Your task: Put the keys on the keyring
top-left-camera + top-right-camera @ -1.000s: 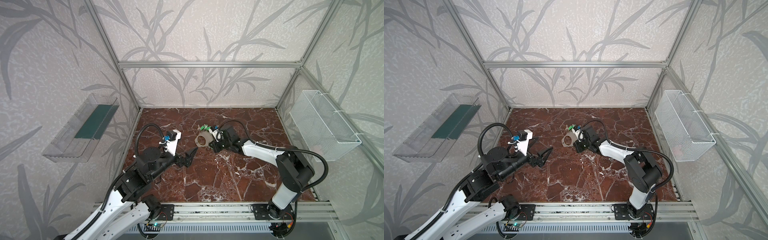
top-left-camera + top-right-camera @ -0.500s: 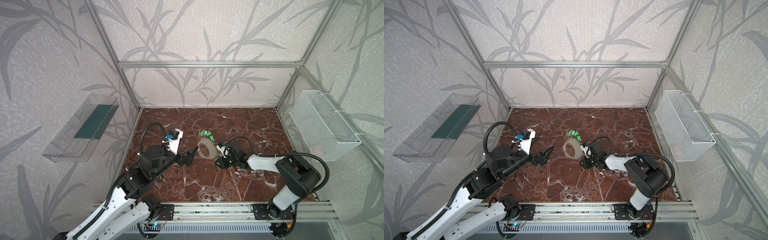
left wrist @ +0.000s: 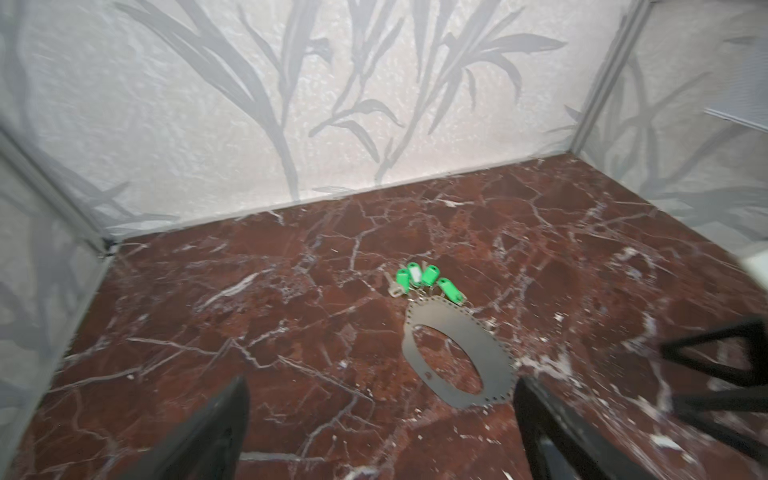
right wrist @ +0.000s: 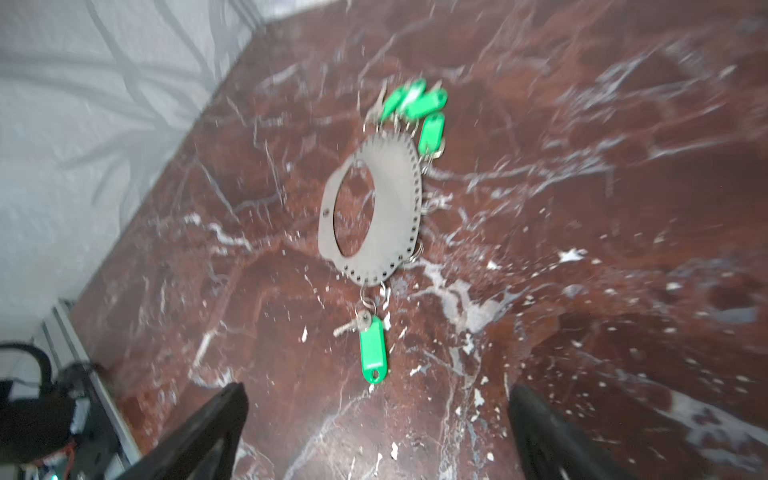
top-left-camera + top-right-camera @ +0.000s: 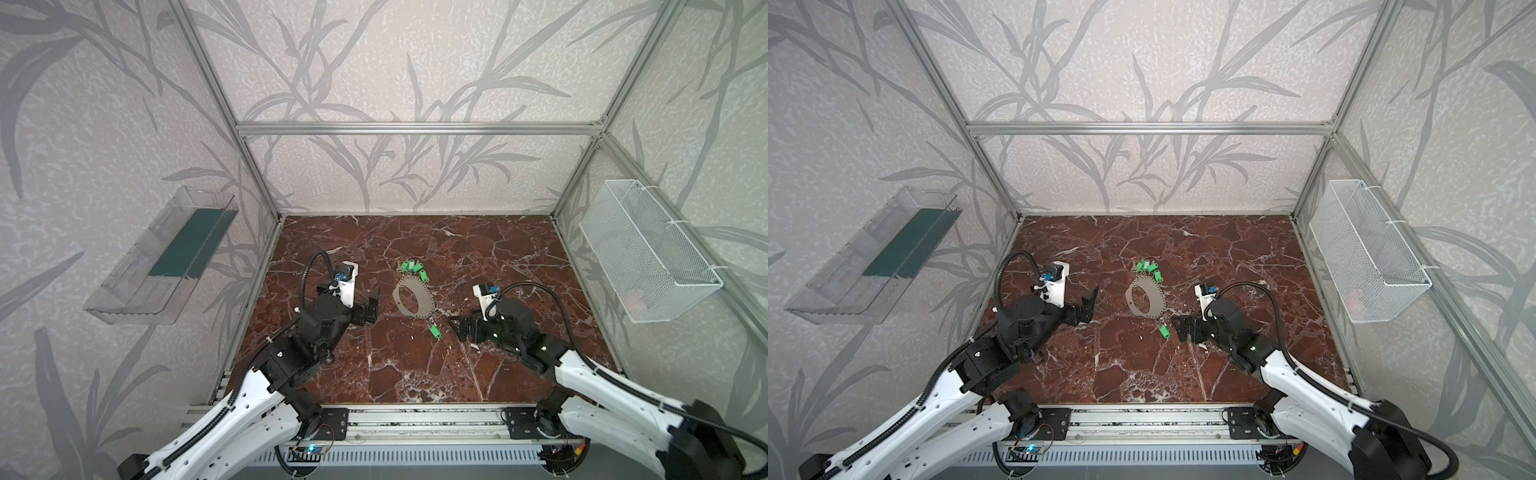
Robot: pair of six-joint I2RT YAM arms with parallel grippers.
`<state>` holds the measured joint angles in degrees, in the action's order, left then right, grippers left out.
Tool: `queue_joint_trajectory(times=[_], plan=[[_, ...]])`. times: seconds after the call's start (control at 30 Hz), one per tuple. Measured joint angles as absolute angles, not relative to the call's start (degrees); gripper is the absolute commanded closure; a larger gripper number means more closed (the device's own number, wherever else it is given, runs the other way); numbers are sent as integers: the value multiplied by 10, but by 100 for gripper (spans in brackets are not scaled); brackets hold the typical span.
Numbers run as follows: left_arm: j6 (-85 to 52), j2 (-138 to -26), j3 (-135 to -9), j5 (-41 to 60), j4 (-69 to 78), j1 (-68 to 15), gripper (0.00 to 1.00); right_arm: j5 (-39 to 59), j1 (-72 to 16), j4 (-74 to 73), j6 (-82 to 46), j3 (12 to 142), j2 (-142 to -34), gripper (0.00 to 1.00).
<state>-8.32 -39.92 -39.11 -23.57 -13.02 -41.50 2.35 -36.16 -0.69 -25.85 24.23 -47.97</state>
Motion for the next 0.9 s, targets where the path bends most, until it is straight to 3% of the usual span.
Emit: queue_joint_trajectory(times=[0.13,0.27,0.4,0.6,0.9], plan=[[-51,-430,-317,-337,-41,-403,1,-76,-354,-11,-199,243,-380,0],[-23,-521,-299,-371,9,-311,1,-182,-335,-59,-106,244,-396,0],[-30,-622,-329,-389,37,-201,1,-235,-251,-123,-29,268,-512,0],[-30,-736,-317,-376,131,-127,1,-253,-146,-203,18,299,-723,0],[-24,-860,-267,-272,351,-47,1,-215,-116,-364,43,265,-879,1]])
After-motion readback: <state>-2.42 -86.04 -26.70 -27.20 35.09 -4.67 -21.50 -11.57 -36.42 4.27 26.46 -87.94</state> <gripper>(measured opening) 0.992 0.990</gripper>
